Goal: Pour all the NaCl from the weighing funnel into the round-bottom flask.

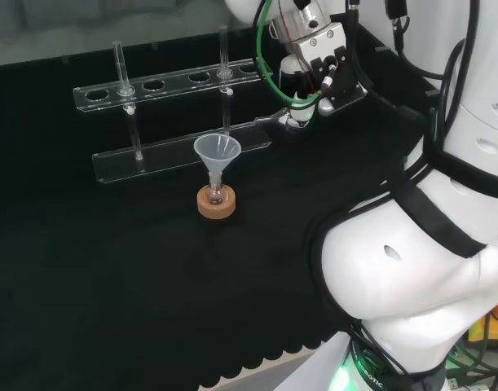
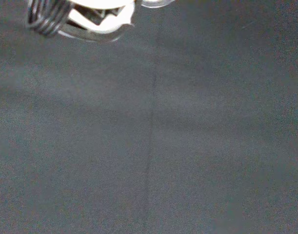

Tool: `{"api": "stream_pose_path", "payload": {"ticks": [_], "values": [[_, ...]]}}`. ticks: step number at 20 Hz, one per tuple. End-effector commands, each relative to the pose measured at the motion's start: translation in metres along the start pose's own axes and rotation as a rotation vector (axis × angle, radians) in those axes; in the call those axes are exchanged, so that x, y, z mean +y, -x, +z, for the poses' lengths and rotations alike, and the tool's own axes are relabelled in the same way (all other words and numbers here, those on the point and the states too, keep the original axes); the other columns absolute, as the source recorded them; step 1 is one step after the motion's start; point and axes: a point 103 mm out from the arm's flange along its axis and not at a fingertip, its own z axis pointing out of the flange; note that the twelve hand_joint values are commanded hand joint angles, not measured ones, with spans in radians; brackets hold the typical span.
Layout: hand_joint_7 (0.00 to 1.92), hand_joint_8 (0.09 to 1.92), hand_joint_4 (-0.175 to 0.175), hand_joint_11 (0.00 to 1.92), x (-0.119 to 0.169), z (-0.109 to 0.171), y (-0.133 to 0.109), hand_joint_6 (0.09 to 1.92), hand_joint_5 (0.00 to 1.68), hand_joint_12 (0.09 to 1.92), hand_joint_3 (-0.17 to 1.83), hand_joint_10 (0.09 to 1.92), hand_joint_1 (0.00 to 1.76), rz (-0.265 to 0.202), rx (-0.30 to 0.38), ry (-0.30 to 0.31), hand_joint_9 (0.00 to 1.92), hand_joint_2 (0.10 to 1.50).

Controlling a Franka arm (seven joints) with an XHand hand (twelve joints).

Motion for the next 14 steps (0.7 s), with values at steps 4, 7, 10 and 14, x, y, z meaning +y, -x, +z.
{"api": "stream_pose_path", "payload": {"ticks": [4,7,10,14], "values": [[0.74,0.64,0.175,0.77,-0.013,-0.008,-0.024,0.95,1.13,1.11,0.70,0.41,1.08,-0.009,-0.038,-0.009,1.01,0.70],[0.74,0.64,0.175,0.77,-0.015,-0.008,-0.033,0.95,1.13,1.11,0.70,0.41,1.08,-0.016,-0.063,-0.029,1.00,0.70],[0.74,0.63,0.175,0.77,-0.014,-0.009,-0.041,0.95,1.13,1.11,0.70,0.41,1.08,-0.020,-0.078,-0.047,1.00,0.70],[0.73,0.63,0.175,0.77,-0.009,-0.009,-0.048,0.95,1.13,1.11,0.70,0.40,1.08,-0.024,-0.095,-0.073,1.00,0.70]]}}
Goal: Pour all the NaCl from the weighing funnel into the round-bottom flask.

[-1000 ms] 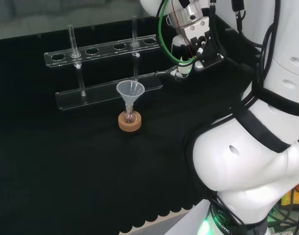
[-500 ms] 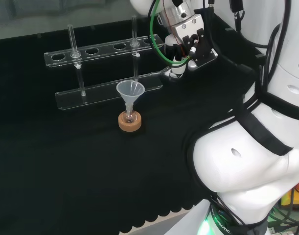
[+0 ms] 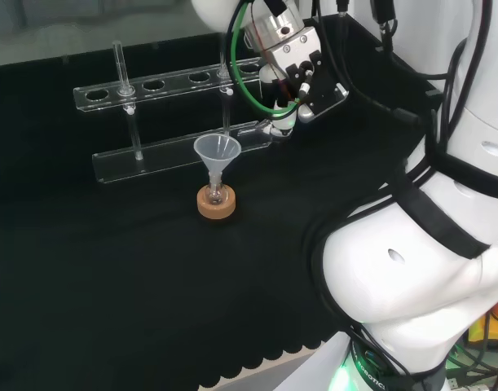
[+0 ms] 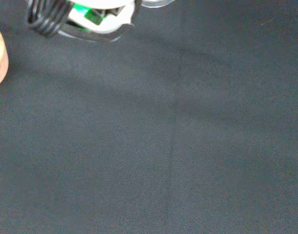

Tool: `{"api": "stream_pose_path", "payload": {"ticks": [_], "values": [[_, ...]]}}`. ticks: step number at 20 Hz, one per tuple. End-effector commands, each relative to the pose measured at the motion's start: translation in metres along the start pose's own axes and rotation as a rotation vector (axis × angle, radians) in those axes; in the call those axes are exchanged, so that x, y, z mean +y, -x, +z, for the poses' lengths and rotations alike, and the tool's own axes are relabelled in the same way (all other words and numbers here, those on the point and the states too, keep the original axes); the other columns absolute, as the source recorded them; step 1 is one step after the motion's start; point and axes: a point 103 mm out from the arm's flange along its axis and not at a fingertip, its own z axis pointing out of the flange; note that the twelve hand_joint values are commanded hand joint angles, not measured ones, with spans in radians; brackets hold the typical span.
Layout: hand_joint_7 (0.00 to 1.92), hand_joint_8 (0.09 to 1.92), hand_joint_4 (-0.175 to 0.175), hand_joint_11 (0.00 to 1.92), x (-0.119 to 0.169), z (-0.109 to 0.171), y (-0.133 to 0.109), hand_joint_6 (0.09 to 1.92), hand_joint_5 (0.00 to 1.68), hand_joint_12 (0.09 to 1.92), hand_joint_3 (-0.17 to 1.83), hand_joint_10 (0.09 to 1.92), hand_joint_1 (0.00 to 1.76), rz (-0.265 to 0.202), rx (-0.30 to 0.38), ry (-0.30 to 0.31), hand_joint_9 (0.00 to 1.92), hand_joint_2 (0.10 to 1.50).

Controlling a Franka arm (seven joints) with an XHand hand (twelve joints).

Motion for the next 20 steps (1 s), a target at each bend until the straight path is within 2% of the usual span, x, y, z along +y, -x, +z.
{"api": "stream_pose_path", "payload": {"ticks": [1,13,20], "values": [[0.73,0.63,0.175,0.77,0.005,-0.002,-0.012,0.95,1.13,1.11,0.70,0.40,1.08,-0.007,-0.033,-0.037,1.00,0.70],[0.71,0.63,0.175,0.76,0.012,-0.015,-0.019,0.95,1.12,1.11,0.70,0.40,1.08,0.021,-0.120,-0.101,0.99,0.70],[0.71,0.64,0.175,0.74,0.012,-0.016,-0.020,0.95,1.12,1.12,0.71,0.40,1.08,0.026,-0.131,-0.122,0.99,0.70]]}}
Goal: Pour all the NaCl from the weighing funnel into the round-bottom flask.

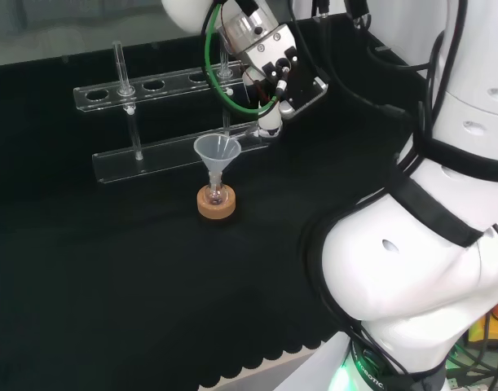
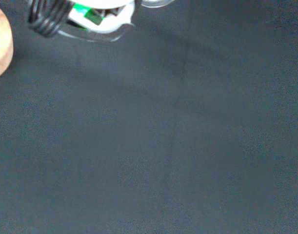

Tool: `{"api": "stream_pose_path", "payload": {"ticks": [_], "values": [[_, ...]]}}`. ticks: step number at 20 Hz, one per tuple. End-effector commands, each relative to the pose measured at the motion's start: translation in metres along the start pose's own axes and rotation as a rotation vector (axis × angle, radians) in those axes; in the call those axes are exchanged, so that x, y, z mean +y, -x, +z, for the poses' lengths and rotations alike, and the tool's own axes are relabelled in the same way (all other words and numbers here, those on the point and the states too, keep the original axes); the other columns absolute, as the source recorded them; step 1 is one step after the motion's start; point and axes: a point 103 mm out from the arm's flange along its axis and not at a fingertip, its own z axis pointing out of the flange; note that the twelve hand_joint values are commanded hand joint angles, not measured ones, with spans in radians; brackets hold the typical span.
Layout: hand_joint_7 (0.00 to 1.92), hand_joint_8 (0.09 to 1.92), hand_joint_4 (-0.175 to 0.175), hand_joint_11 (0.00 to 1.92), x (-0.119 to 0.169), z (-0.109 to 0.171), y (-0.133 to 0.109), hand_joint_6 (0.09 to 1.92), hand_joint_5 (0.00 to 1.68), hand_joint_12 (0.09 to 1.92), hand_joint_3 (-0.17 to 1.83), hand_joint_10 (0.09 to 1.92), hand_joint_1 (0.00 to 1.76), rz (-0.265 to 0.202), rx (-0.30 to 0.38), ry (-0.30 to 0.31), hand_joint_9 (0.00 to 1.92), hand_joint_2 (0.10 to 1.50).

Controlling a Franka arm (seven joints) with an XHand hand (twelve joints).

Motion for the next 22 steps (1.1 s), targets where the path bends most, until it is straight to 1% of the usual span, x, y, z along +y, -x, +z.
{"api": "stream_pose_path", "payload": {"ticks": [1,8,12,16,18,22], "values": [[0.70,0.64,0.175,0.74,0.001,-0.002,0.001,0.95,1.12,1.12,0.71,0.40,1.08,0.022,-0.044,-0.040,0.99,0.70],[0.70,0.64,0.175,0.74,-0.001,-0.008,0.000,0.96,1.12,1.12,0.71,0.40,1.08,0.028,-0.074,-0.044,0.98,0.70],[0.70,0.64,0.175,0.74,-0.001,-0.011,-0.003,0.96,1.12,1.12,0.71,0.40,1.08,0.027,-0.080,-0.065,0.98,0.70],[0.69,0.64,0.175,0.74,-0.002,-0.016,-0.006,0.96,1.12,1.13,0.71,0.40,1.08,0.028,-0.104,-0.067,0.98,0.70],[0.69,0.64,0.175,0.74,-0.001,-0.018,-0.007,0.96,1.12,1.13,0.71,0.40,1.08,0.031,-0.108,-0.077,0.98,0.70],[0.69,0.64,0.175,0.73,-0.001,-0.021,-0.013,0.96,1.12,1.13,0.72,0.40,1.08,0.037,-0.139,-0.089,0.98,0.70]]}}
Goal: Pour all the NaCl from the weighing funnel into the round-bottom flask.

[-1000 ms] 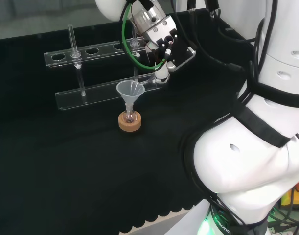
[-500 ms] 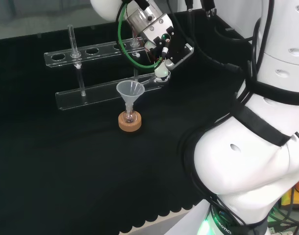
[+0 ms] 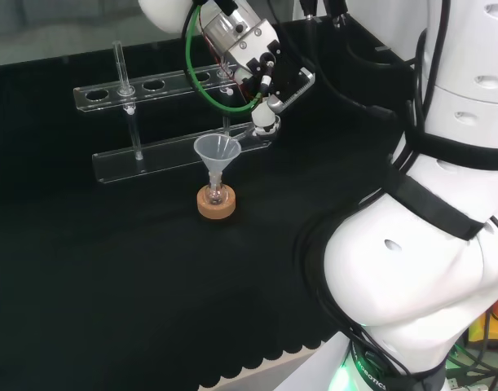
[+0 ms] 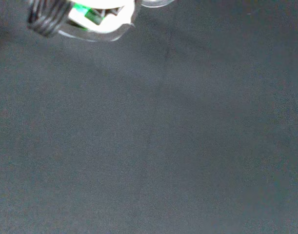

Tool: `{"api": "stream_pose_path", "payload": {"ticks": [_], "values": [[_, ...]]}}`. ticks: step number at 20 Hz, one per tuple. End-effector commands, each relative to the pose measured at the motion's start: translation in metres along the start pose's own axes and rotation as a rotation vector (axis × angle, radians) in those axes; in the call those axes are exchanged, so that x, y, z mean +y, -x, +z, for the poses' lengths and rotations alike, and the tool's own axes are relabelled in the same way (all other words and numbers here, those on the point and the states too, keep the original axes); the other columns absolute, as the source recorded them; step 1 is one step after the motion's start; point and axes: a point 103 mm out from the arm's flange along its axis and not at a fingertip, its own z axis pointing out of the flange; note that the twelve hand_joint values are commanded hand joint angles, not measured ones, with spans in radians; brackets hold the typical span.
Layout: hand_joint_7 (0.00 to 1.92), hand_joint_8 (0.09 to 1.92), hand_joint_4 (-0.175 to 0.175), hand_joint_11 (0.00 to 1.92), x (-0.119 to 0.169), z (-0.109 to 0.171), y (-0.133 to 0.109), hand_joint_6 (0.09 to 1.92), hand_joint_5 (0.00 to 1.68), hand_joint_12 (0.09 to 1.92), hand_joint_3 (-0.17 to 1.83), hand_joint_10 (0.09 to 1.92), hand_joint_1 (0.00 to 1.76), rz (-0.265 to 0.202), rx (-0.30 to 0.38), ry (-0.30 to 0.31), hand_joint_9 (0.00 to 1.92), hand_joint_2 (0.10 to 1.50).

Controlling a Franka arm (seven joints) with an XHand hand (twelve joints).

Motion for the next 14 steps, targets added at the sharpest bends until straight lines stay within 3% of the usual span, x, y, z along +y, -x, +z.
{"api": "stream_pose_path", "payload": {"ticks": [1,14], "values": [[0.69,0.64,0.175,0.73,-0.0001,-0.0050,-0.0065,0.96,1.12,1.13,0.72,0.40,1.08,0.009,-0.040,-0.016,0.98,0.70],[0.69,0.64,0.175,0.73,0.0004,-0.0085,-0.0070,0.97,1.12,1.13,0.73,0.40,1.08,0.027,-0.094,-0.037,0.98,0.69]]}}
